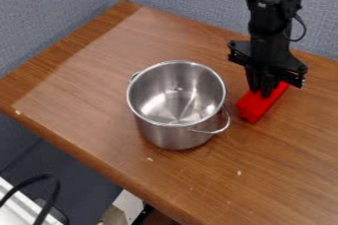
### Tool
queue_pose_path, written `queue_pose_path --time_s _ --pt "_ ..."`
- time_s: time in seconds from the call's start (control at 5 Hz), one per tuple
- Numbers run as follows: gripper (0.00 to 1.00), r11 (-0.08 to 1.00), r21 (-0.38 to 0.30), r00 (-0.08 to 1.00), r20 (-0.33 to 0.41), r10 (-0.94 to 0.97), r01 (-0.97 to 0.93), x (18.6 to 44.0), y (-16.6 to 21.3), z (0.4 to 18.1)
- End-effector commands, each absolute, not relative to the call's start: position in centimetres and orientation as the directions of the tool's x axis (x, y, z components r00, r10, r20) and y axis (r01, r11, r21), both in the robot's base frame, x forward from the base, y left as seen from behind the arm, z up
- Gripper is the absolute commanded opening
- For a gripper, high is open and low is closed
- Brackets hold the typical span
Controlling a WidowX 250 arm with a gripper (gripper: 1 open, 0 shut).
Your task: Put the red object in the metal pot
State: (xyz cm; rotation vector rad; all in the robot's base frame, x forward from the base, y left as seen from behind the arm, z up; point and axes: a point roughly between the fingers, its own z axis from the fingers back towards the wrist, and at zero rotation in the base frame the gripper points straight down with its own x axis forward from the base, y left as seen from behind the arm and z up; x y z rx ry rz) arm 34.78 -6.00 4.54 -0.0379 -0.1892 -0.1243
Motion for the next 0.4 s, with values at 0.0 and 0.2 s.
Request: queue_pose_path --time_s 0.0,0.2 --pt "0.00 0.984 -0.023 0.963 0.210 -0.171 0.179 34.6 -7.3 5.0" --pt "0.00 0.976 -0.026 0.955 0.210 -0.208 0.218 34.4 -8.3 4.7"
